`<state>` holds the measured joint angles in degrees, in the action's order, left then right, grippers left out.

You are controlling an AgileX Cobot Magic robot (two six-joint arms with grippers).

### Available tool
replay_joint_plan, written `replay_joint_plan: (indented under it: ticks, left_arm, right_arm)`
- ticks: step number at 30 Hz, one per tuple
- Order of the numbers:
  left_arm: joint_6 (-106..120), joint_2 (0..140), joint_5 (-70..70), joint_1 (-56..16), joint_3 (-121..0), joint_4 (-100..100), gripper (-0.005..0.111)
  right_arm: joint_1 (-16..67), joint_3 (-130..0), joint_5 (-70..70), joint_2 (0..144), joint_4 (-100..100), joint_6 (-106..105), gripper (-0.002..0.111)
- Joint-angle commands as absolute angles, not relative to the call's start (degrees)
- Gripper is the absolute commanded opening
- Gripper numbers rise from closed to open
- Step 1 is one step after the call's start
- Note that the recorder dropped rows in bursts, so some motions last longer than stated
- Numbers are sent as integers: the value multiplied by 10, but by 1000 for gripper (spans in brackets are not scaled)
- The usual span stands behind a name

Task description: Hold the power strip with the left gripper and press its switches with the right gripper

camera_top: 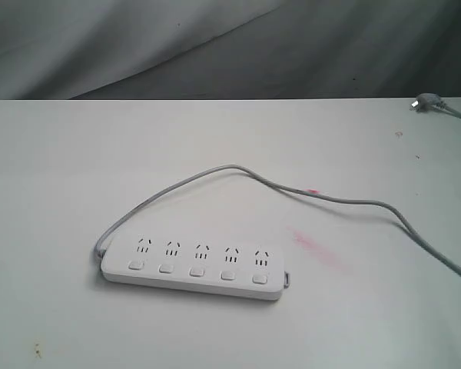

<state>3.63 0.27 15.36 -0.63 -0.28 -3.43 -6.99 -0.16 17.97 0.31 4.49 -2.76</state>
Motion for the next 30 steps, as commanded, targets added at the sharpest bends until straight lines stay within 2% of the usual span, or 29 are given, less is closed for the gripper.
replay_joint_plan:
  ticks: [1, 18, 21, 30]
  left_arm:
    - [35, 0, 153, -6, 0, -39, 2]
    - [35, 0, 158, -6, 0, -11, 2]
    - [96, 5, 165, -6, -1, -20, 2]
    - [147, 185, 187, -6, -199, -20, 2]
  right_arm:
    - [-74, 0, 174, 0, 40, -25, 3]
    - [-74, 0, 174, 0, 40, -25, 3]
    - [-74, 0, 174, 0, 40, -25, 3]
    - [-74, 0, 174, 0, 40, -25, 3]
